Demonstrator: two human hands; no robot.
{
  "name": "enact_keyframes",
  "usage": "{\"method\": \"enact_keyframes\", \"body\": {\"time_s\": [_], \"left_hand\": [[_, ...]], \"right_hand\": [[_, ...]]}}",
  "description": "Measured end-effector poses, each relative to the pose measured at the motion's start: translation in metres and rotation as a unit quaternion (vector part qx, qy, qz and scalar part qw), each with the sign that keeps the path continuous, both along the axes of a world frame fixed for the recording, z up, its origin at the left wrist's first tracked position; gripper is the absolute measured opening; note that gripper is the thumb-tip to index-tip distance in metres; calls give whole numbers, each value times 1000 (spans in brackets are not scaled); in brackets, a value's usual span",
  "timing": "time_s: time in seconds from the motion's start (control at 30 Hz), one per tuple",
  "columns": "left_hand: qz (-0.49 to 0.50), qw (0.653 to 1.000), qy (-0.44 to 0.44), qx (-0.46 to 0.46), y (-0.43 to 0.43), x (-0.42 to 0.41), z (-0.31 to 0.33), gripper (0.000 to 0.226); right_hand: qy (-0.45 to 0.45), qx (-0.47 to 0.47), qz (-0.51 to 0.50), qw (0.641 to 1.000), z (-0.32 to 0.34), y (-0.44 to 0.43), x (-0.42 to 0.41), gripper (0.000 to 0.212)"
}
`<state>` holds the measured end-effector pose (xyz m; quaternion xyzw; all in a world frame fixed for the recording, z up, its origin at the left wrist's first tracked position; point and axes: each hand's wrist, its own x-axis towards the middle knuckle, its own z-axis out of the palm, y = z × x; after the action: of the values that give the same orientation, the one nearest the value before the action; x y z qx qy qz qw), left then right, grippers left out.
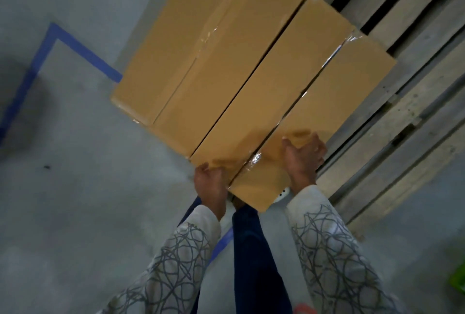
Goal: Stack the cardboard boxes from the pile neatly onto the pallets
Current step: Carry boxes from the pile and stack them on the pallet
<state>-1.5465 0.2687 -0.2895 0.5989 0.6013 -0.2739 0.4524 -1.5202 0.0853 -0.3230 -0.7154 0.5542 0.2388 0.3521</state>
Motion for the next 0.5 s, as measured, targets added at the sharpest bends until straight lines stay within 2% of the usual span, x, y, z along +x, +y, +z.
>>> {"method": "enact_keyframes", "body": {"time_s": [0.07,0.1,0.2,0.27,0.37,0.43,0.5], "left_hand": [[69,997,14,7,15,-8,-5,69],[81,997,19,-1,22,-8,-7,67],[86,994,19,-58,37,-2,-9,42],[99,993,7,-61,39,7,-12,35],[64,996,1,-62,39,13,-12,31],[128,989,13,-66,35,16,-15,21],[182,981,34,-51,34,18,-21,23]], "right_hand": [[25,-2,7,1000,-1,3,-8,88],[37,2,5,999,-1,5,-12,87],[29,33,-13,999,-3,11,-28,93],[20,36,-4,999,-3,15,-35,97],[26,35,9,999,-5,17,-36,100],[31,31,11,999,-7,17,-35,102],[43,32,13,998,-9,18,-34,104]]}}
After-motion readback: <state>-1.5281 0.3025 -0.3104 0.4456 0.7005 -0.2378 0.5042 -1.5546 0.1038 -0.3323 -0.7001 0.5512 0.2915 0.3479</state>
